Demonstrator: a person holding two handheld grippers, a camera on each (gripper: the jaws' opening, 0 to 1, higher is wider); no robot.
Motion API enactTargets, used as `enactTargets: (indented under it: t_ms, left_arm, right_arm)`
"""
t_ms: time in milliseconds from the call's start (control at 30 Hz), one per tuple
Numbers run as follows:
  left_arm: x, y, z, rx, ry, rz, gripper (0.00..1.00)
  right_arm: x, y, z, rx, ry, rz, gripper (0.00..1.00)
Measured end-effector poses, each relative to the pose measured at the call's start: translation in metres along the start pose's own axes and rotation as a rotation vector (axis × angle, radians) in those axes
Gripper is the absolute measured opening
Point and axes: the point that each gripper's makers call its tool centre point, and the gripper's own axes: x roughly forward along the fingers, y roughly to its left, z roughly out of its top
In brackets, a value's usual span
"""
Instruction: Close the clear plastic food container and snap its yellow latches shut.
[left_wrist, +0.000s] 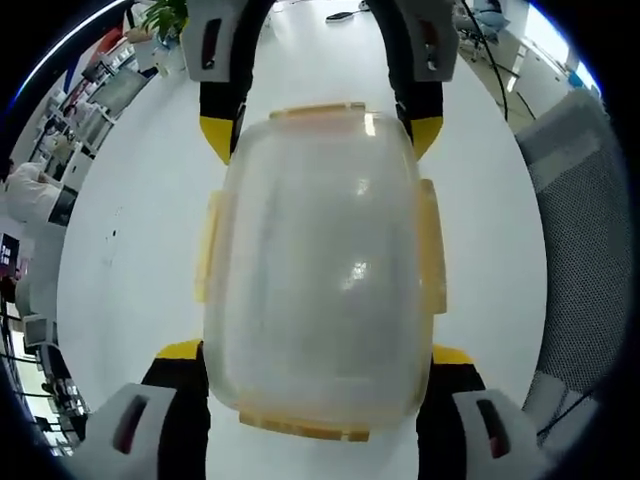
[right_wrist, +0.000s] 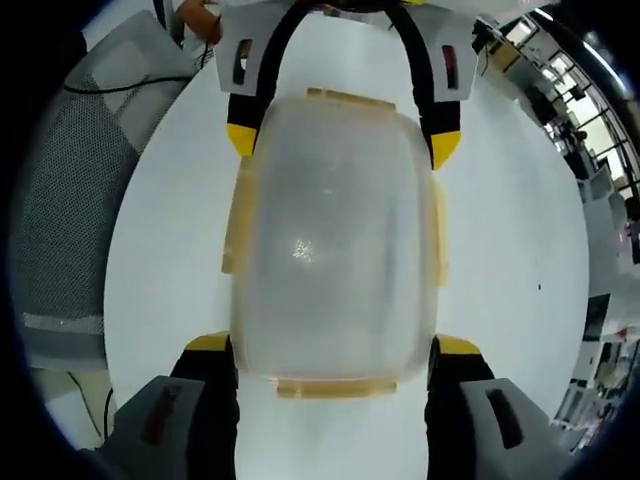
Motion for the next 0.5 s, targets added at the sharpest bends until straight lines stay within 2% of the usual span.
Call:
enactTargets:
  t_ms: [333,500]
  left_arm:
    - [0.005,0.022,-0.002,0.063,0.010,0.004,0.84]
    - [0.006,0.033,-0.003,0.080,-0.011,-0.004,0.84]
  right_arm:
    - [0.003,-0.016,0.002,0.061,-0.015,-0.017,0.74]
    - [0.004,-0.025,0.002,0.080,-0.001,-0.020,0.74]
